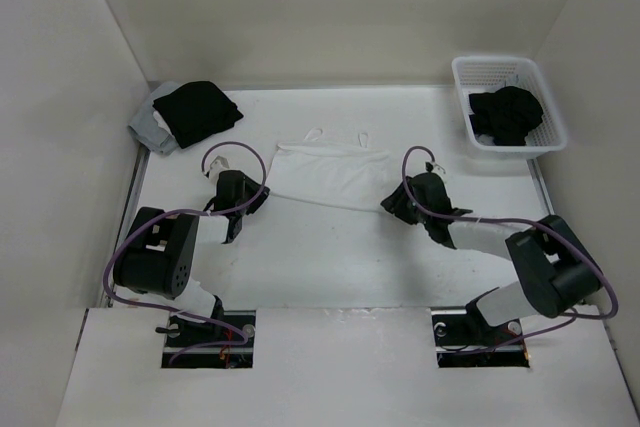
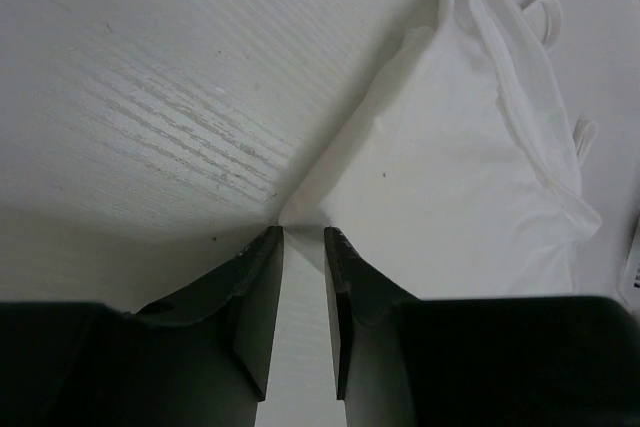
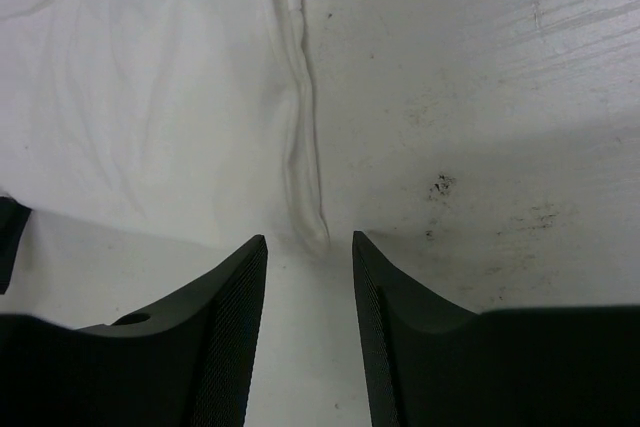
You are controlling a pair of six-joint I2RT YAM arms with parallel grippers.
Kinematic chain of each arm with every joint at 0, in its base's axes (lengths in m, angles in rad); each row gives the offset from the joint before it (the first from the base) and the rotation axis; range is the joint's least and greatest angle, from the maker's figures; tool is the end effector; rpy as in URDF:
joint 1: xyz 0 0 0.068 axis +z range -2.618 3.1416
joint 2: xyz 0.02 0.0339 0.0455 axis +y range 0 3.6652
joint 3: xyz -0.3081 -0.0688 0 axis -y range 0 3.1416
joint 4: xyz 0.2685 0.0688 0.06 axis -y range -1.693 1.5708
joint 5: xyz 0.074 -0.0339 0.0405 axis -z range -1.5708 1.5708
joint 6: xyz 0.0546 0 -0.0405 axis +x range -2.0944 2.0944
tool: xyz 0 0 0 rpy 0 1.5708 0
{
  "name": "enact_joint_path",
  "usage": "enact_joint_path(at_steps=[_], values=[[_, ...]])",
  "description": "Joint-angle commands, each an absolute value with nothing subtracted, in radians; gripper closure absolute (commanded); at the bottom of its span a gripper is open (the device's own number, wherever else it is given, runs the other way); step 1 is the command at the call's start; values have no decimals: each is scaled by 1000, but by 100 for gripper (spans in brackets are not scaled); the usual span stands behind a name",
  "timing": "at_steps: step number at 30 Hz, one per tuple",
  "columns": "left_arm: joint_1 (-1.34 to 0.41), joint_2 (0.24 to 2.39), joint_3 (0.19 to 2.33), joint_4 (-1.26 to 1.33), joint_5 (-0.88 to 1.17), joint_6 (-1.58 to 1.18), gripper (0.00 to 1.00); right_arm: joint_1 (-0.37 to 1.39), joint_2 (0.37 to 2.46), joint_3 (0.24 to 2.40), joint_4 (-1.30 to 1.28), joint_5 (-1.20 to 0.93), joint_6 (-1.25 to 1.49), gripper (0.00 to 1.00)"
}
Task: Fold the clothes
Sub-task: Fold the tank top
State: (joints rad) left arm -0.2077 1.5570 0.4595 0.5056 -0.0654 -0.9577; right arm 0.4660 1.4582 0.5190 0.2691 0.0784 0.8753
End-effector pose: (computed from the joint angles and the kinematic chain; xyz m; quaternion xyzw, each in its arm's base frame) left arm 0.2925 -0.0580 0.1383 -0.3374 0.8152 -0.2345 0.4082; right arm 0.2637 0.1278 0.1586 0.1995 0.8774 0.2427 0.3627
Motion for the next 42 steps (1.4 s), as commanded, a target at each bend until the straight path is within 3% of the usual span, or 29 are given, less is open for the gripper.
enact_joint_path(at_steps=[1,11,19,25,30,32,36,42], values=[[-199,1549,468,465,-75,-951,77,469,1430,535,267,83,868,55],[-200,1562,483,456,-84,-945,84,481,1537,569,291,54,874,66],[-191,1572,465,547,-83,-960,96,482,1526,571,307,63,882,91],[-192,1546,439,595,-97,-974,100,482,1482,552,330,66,873,96],[-205,1396,376,580,-120,-960,100,495,1422,537,322,71,864,97],[-196,1373,380,525,-112,-956,93,495,1414,535,316,67,861,97],[-194,1368,390,489,-104,-956,68,495,1425,541,314,63,856,97],[-206,1471,469,488,-66,-917,63,495,1440,543,321,57,856,97]])
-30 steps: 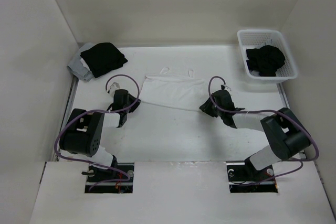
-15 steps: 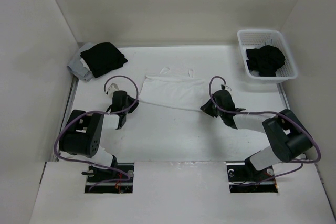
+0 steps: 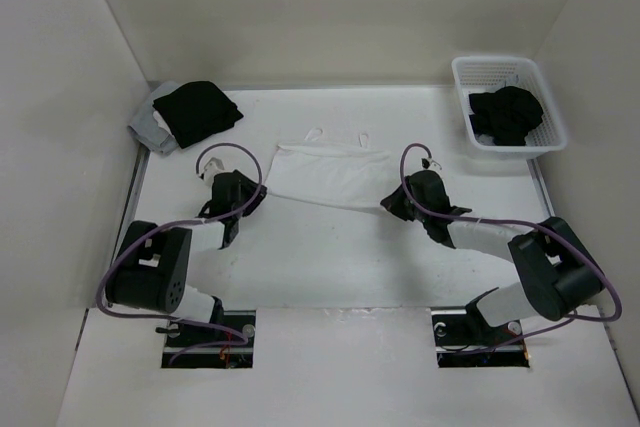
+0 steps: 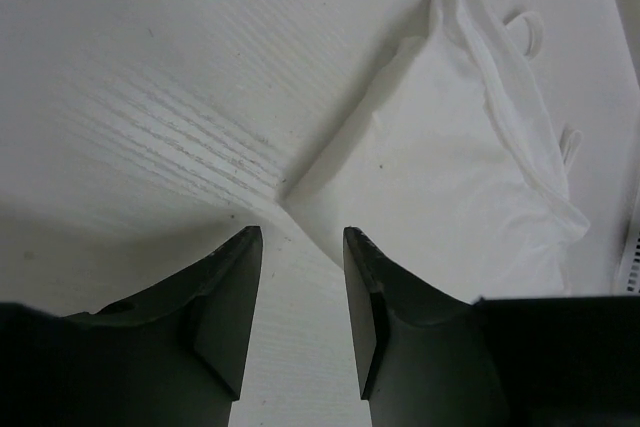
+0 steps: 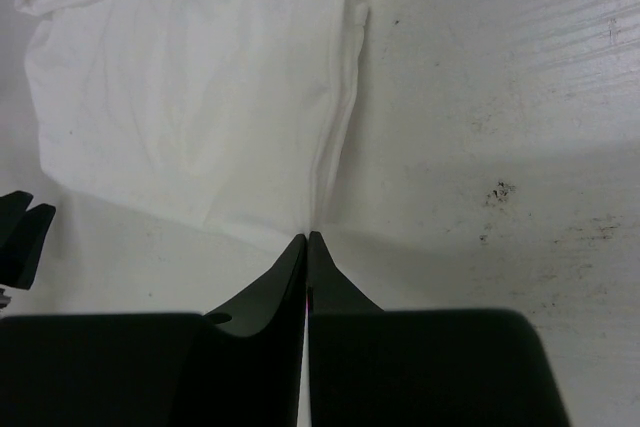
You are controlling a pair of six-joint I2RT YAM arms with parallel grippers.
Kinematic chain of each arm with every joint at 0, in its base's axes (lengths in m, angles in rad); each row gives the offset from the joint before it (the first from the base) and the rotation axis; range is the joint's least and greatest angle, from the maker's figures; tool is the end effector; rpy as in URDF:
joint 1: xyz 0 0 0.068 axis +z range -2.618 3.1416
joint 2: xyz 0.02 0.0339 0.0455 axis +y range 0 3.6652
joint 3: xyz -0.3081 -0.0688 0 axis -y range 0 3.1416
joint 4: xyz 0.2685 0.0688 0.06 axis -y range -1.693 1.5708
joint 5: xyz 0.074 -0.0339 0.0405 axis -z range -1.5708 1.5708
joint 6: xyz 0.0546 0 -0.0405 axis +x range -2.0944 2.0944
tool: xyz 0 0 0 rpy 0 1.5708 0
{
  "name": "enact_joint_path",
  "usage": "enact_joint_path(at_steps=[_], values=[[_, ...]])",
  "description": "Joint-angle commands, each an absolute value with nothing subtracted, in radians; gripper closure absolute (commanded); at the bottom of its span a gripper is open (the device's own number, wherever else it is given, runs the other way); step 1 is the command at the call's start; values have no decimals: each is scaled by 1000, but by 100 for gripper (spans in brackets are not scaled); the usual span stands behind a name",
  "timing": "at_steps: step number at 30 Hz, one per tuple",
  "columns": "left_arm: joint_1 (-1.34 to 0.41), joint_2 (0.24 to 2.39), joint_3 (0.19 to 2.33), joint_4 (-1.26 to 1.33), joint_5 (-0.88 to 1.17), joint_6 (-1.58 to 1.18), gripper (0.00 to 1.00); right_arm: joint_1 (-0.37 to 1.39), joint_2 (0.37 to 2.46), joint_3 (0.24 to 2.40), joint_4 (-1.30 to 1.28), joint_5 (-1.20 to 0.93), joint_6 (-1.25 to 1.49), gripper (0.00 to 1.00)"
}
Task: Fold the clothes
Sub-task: Fold the tank top
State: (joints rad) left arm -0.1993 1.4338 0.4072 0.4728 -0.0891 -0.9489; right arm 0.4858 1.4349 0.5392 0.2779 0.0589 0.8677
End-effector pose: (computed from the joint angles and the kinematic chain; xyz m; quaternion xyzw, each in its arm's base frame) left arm 0.2729 -0.0502 0.1525 -0.3396 0.8041 -0.2315 0.4295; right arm 0.2647 0.1361 0.1722 0.1818 0.8695 0.2667 0.3738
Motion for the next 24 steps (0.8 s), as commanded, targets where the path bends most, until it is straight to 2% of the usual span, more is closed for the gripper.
enact_joint_path(at_steps=[1,4,10,14,19,24], values=[[-208,1494,482,489,-64,-916,63,495,1442,543,322,55,856,97],[-215,1551,509,500,-61,-913,65,495,1443,538,324,52,854,97],[-223,1572,508,485,-74,-922,83,495,1439,531,333,52,853,97],[-217,1525,500,451,-86,-919,91,495,1439,531,334,52,853,97],[-229,1344,492,379,-94,-905,98,502,1347,514,319,55,845,99],[-272,1007,509,188,-109,-885,100,550,1059,492,155,81,827,100]])
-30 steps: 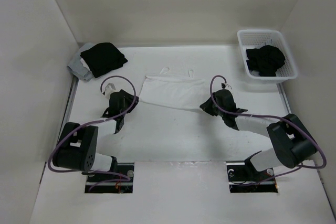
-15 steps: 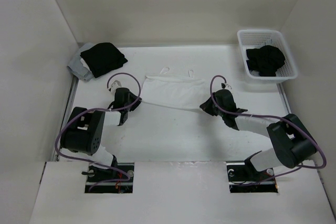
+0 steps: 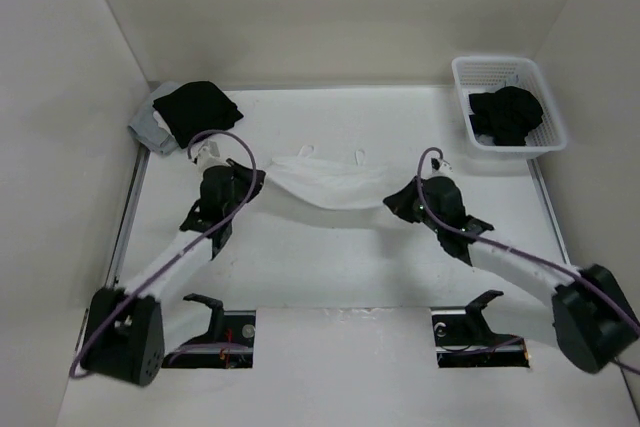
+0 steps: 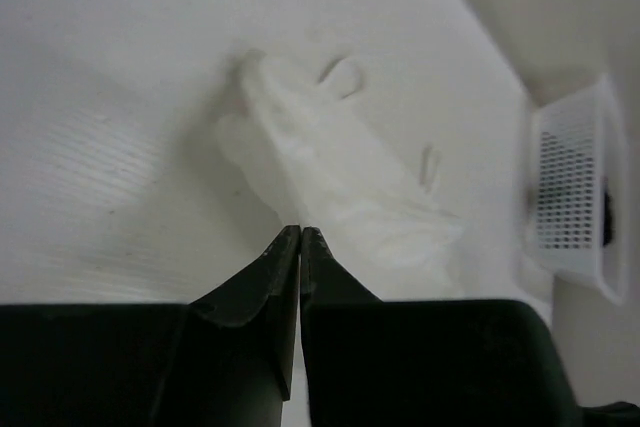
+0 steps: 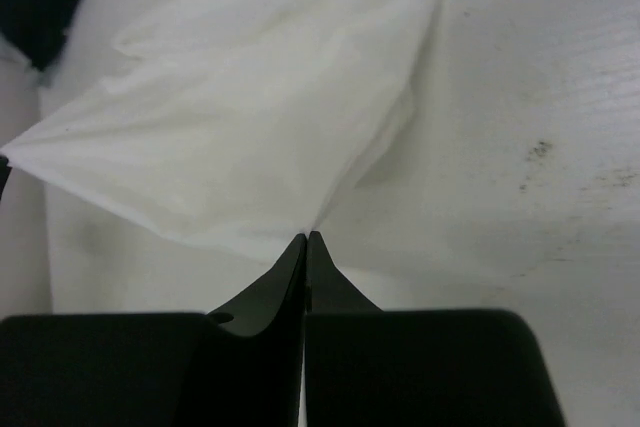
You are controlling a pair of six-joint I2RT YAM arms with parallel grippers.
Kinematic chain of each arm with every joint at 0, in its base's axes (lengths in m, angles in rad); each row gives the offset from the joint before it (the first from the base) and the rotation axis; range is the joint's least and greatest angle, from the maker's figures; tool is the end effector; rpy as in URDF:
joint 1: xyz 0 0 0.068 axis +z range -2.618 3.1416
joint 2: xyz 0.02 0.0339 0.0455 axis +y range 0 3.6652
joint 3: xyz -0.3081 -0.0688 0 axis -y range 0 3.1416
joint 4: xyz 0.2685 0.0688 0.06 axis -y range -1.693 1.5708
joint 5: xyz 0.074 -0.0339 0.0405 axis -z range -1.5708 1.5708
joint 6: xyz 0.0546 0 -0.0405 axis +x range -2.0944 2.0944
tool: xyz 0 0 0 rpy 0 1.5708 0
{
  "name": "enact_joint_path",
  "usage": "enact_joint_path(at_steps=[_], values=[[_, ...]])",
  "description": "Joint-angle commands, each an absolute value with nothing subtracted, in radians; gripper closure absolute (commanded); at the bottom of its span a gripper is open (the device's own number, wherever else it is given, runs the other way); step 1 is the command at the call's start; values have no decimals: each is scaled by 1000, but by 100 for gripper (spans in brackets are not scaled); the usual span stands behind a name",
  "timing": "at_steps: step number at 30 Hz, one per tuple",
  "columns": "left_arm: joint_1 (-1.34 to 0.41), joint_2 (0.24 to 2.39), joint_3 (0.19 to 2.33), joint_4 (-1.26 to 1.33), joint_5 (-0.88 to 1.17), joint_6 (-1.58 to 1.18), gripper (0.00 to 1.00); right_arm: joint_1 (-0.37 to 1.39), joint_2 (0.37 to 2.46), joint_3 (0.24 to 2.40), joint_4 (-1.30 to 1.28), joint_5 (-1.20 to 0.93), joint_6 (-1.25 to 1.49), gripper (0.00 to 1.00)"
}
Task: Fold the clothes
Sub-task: Fold the tank top
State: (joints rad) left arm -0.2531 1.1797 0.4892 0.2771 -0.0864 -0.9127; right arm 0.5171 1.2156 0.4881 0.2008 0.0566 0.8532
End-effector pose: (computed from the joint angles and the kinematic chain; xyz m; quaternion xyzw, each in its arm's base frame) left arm 0.2581 -0.0619 0.2220 -0.2932 0.7837 -0.2706 0.4761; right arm 0.2313 0.1280 0.2040 0.1588 0.8519 0.2964 0.4015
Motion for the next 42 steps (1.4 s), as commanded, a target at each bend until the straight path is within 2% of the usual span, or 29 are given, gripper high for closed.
enact_joint_path(at_steps=[1,5,8,12,16,21,25,30,34,38,42], values=[[-278,929,517,139,-110,-885,100,567,984,498,97,95,821,100],[-304,622,603,-120,-112,-876,100,675,677,583,-188,184,802,99],[-327,453,699,-309,-135,-859,99,780,530,679,-368,280,804,99],[-338,356,759,-454,-172,-850,98,902,498,771,-477,371,822,98],[-341,391,704,-453,-155,-867,98,946,609,779,-437,370,812,97],[-323,558,597,-303,-150,-870,97,739,797,687,-232,171,782,97],[-277,826,554,-61,-152,-873,97,524,1026,670,-31,-24,779,97],[-206,1271,639,233,-153,-917,97,386,1381,816,95,-89,762,97],[-193,1558,782,330,-129,-949,98,328,1607,955,123,-117,765,98],[-180,1675,888,339,-112,-959,98,291,1718,1035,163,-124,776,98],[-191,1632,861,350,-113,-940,98,285,1706,1025,164,-129,772,98]])
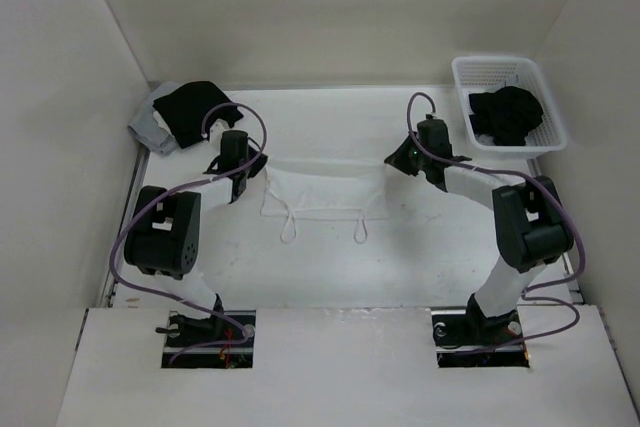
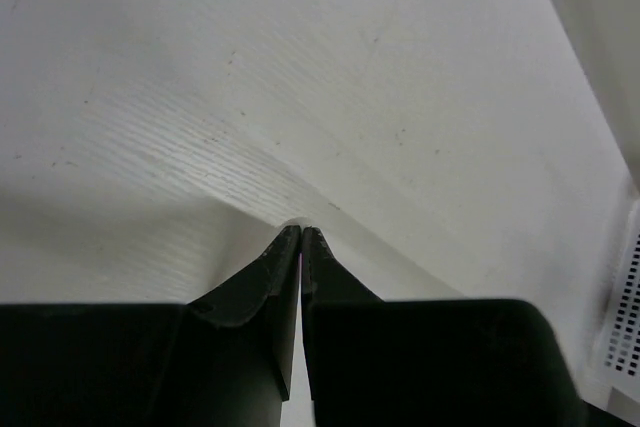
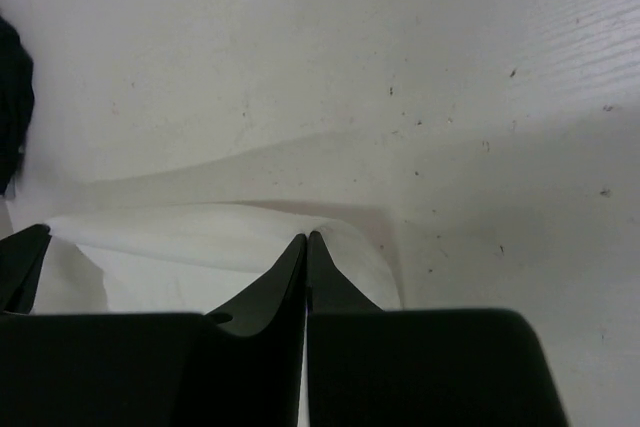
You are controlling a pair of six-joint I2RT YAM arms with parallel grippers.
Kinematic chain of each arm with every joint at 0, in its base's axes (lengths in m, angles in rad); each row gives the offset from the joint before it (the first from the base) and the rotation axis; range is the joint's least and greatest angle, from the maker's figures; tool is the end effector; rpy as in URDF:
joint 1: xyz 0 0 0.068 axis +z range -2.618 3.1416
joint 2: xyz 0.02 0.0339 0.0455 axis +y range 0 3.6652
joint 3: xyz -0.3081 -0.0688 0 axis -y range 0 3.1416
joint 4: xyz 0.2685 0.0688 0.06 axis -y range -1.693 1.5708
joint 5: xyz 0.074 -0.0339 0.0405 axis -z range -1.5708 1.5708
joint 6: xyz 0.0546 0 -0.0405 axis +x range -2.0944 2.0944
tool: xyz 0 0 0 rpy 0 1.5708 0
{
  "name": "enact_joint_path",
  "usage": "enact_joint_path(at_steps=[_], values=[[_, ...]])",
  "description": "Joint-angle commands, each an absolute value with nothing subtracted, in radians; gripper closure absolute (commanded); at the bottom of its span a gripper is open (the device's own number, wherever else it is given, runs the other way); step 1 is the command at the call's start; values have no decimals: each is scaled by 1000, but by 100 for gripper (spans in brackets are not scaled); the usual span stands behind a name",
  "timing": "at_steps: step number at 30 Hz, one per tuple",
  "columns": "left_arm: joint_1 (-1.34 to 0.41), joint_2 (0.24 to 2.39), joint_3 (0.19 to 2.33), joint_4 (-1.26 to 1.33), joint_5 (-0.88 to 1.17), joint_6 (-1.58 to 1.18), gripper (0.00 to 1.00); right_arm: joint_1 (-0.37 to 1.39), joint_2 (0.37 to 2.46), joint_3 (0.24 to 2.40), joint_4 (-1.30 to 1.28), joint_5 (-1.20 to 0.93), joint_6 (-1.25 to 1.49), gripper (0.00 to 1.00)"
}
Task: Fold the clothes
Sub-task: Fold the tank top
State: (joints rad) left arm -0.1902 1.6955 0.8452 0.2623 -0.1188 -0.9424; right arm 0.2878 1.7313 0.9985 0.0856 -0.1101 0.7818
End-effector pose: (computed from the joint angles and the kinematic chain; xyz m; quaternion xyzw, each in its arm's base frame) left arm 0.3815 -0.0669 0.1859 -0.3493 0.8083 -0.2085 0.4256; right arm 0.3927 0.1225 0.2053 0.1948 0.8728 0.2691 0.3577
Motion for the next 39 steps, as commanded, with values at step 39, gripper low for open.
enact_joint_path(at_steps=[39], values=[[-220,689,210,123,-46,-965,77,461,1161,474,80,96,804,64]])
